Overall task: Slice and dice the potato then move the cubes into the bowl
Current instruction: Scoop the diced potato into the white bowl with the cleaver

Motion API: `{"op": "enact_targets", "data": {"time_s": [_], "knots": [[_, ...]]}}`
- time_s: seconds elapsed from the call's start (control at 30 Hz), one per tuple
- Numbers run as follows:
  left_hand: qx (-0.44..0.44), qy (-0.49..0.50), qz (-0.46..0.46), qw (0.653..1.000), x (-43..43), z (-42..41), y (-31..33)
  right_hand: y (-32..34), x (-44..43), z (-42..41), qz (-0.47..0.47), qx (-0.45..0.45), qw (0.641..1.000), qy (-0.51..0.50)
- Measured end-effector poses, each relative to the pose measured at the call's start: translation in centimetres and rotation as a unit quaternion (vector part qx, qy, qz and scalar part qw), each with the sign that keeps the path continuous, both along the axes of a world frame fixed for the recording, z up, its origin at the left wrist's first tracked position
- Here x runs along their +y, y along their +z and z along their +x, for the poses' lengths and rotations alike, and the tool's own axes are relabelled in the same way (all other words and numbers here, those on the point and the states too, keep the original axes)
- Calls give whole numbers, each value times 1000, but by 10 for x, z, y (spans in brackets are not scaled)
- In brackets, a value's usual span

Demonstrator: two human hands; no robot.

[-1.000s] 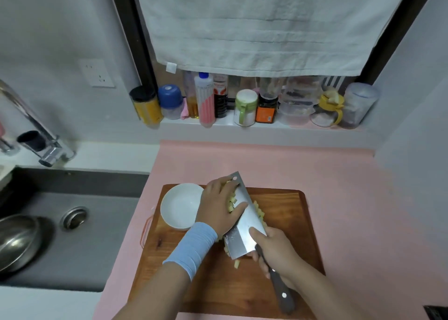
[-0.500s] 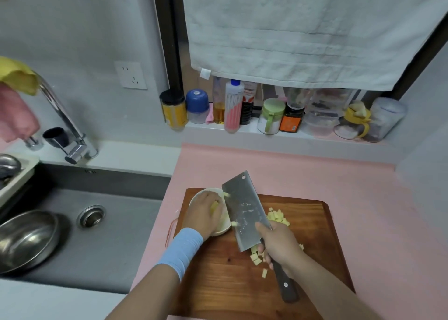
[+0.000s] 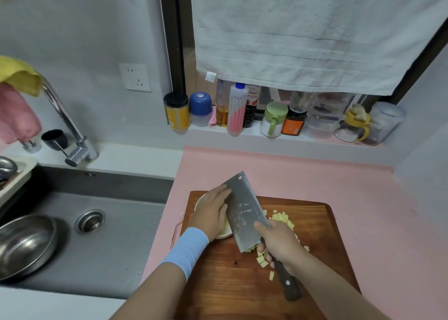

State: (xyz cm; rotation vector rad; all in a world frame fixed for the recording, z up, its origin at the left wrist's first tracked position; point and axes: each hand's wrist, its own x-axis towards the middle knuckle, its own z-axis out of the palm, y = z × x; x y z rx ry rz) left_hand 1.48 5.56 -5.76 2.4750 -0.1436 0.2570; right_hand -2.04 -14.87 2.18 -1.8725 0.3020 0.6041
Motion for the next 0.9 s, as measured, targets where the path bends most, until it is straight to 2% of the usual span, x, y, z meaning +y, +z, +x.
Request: {"op": "enact_targets", "data": {"time_s": [0.07, 0.2, 0.33, 0.43, 0.53, 0.63, 0.7, 0.83, 0.9], "knots": [[12, -6, 27, 1000, 3, 0, -5, 0, -1, -1, -8, -7, 1000, 3], [-21, 60, 109, 992, 9, -10, -10, -2, -16, 3, -23, -24, 999, 10], [-38, 90, 81, 992, -11, -4, 4, 0, -44, 4, -27, -34, 999, -1], [-77, 45, 29, 996, -50, -1, 22, -2, -82, 1, -38, -37, 998, -24], [-57, -48, 29, 997, -102, -8, 17, -12, -125, -3, -76, -36, 995, -50], [-1, -155, 105, 982, -147, -21, -3, -27, -163, -10, -111, -40, 990, -74], [47, -193, 182, 963, -170, -29, -17, -38, -184, -16, -128, -44, 987, -83], [93, -203, 284, 932, -198, -39, -38, -58, -212, -25, -145, -26, 983, -107], [83, -175, 292, 937, -206, -39, -44, -65, -221, -28, -139, -11, 984, -114]]}}
